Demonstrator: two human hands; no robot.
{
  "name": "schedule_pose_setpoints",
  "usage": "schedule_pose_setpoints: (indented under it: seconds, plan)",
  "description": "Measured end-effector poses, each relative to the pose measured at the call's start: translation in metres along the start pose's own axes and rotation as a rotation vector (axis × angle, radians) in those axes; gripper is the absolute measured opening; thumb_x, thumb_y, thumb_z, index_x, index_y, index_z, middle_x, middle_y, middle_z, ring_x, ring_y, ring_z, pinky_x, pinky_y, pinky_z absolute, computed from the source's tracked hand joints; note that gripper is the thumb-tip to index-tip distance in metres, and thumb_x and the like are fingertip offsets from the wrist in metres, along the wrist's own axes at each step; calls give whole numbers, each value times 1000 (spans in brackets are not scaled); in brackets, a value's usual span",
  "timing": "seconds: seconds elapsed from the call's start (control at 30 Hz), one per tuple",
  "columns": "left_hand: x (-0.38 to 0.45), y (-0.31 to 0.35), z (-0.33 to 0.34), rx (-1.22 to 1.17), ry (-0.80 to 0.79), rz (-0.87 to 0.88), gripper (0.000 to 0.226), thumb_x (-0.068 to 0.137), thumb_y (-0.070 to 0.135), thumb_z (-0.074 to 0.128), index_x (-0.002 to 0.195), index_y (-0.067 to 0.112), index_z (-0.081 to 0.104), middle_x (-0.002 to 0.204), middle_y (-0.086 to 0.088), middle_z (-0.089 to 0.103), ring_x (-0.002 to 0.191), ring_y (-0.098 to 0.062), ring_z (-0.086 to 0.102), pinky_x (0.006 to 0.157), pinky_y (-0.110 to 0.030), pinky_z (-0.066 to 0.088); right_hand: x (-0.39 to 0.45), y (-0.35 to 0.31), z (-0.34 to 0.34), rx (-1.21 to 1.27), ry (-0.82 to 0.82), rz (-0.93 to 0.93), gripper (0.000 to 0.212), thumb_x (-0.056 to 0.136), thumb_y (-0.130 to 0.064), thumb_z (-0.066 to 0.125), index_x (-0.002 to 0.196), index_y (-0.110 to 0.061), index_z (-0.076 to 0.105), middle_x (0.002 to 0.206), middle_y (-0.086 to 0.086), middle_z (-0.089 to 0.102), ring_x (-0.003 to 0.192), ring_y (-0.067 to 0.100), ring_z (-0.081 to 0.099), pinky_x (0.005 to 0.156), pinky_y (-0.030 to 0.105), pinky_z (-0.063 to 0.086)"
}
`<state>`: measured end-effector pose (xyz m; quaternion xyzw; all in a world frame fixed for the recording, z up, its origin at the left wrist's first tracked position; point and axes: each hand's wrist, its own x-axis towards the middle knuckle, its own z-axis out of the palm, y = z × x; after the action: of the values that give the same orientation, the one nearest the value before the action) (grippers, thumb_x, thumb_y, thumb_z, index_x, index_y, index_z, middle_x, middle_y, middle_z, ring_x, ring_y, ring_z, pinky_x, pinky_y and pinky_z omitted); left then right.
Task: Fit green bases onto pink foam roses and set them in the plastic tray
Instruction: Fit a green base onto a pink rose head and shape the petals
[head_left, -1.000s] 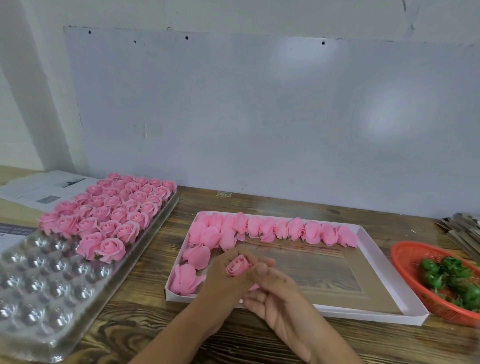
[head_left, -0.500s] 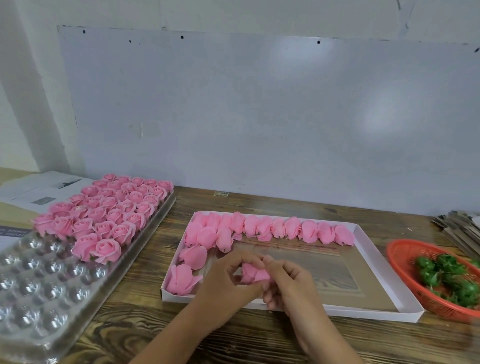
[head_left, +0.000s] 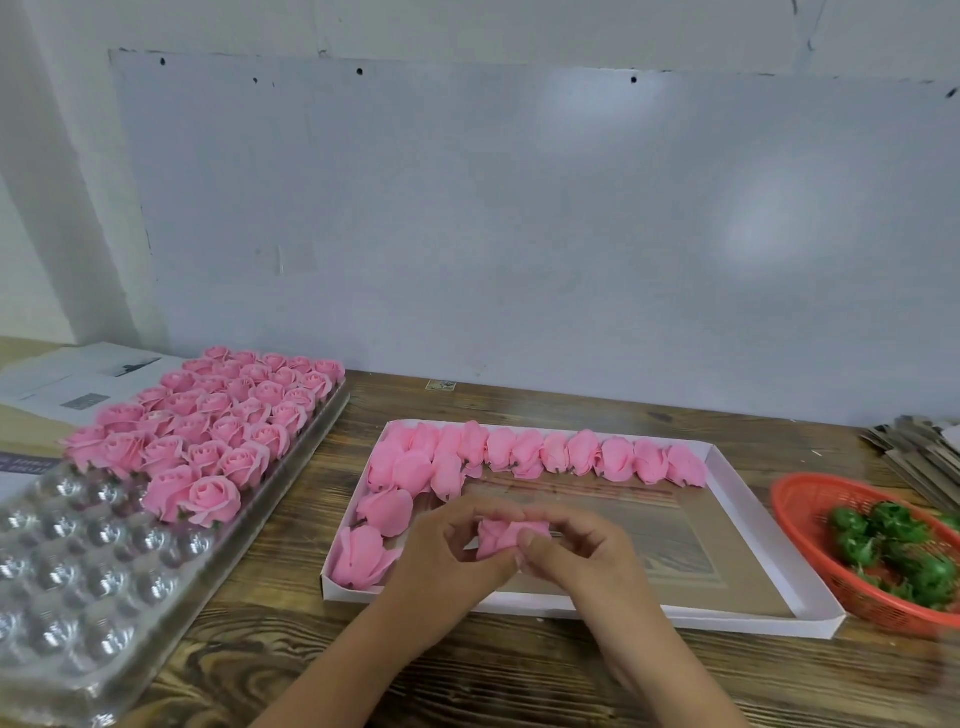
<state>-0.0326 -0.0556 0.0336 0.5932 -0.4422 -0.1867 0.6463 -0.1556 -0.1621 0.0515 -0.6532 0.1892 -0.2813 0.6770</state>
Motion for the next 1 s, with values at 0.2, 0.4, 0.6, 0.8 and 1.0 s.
schedule_pose_setpoints:
  seconds: [0.2,0.4,0.6,0.8,1.0]
  plan:
    - [-2,0,0,37,-63,55,47,83,-3,76,107,38,73,113,9,71,111,-13,67,88,-19,54,3,2,-6,46,-12,80,16,86,-6,70,99,-11,77,100,22,72,86,24,68,79,31,58]
    - [-3,-3,0,68,-52,36,47,83,4,77,109,44,70,115,14,68,110,-11,67,82,-19,56,4,5,-7,63,-9,106,15,85,-5,70,95,-13,77,96,15,73,82,17,69,71,25,55]
    - [-1,-6,1,99,-22,83,39,83,3,77,103,37,74,111,7,71,111,-17,67,85,-21,56,3,5,-6,63,-28,95,13,87,-8,69,99,-11,75,97,15,74,82,15,69,70,22,54]
    - [0,-6,0,46,24,9,32,83,6,79,97,35,75,106,7,75,103,-10,70,84,-18,53,3,3,-5,24,-11,41,22,87,-7,70,102,-22,77,99,4,75,78,11,68,65,22,55]
    - [1,0,-1,-31,22,-18,25,79,18,83,98,33,76,103,7,77,101,-10,71,83,-17,54,2,3,-4,-45,-13,-15,23,88,-8,68,99,-26,78,85,13,72,70,15,59,63,23,55]
